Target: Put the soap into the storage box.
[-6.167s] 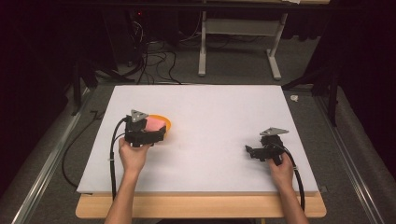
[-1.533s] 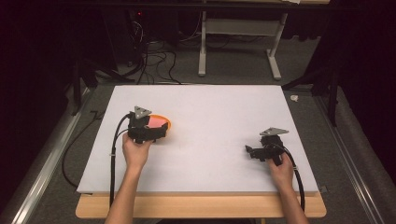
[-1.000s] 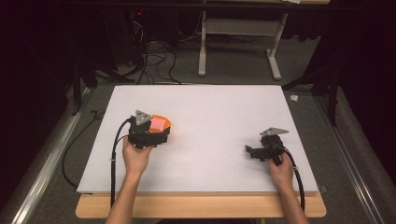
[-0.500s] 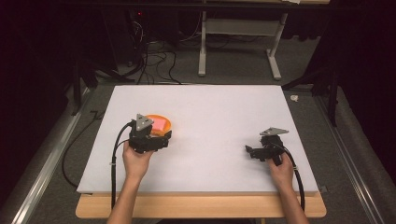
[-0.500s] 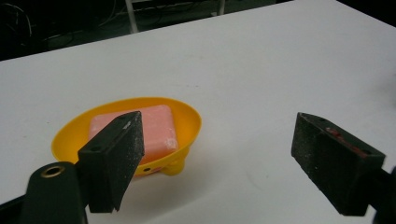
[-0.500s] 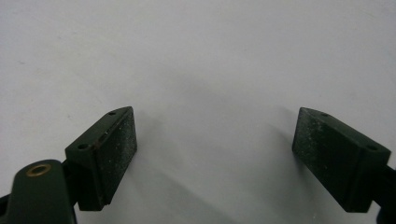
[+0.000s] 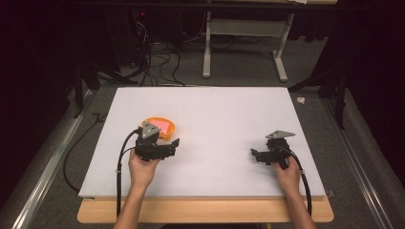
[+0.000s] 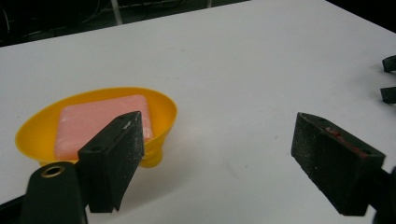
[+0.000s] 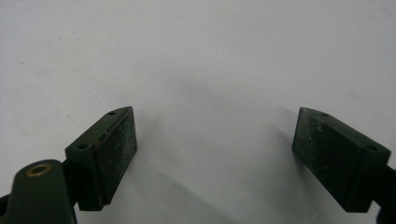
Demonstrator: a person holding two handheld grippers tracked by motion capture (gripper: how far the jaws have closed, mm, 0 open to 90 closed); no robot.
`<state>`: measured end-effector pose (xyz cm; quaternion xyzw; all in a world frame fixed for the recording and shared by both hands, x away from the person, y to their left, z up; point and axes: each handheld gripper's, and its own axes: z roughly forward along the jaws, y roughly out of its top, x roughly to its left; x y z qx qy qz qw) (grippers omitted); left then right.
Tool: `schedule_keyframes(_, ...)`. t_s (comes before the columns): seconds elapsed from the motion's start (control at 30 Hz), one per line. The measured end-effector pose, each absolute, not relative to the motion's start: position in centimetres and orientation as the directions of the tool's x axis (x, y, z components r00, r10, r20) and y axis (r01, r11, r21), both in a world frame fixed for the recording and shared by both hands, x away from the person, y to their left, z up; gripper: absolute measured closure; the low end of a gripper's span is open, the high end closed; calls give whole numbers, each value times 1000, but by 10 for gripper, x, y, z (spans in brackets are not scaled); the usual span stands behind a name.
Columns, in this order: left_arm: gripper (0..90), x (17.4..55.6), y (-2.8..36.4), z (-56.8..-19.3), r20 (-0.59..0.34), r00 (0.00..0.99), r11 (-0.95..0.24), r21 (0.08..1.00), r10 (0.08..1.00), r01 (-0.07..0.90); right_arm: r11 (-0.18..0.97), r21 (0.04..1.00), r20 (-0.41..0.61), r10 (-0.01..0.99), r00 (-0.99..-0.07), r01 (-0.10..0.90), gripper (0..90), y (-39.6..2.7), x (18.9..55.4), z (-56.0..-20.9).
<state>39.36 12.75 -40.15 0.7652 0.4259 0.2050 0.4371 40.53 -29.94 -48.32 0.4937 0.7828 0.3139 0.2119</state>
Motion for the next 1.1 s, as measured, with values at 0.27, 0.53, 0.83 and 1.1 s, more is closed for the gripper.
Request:
schedule_keyframes(0.27, 178, 387, 121, -405, -74, 572, -251, 847, 817, 468, 315, 701, -22, 906, -422, 640, 145, -299, 405, -483)
schedule_keyframes(0.53, 178, 383, 115, -405, -77, 592, -259, 849, 802, 461, 316, 701, -22, 906, -422, 640, 146, -299, 405, -483)
schedule_keyframes(0.83, 178, 382, 105, -408, -91, 612, -264, 846, 785, 464, 315, 701, -22, 906, -422, 640, 145, -299, 405, -483)
schedule_keyframes(1.1, 179, 382, 97, -410, -97, 629, -268, 847, 771, 459, 315, 701, -23, 906, -422, 640, 146, -299, 405, -483)
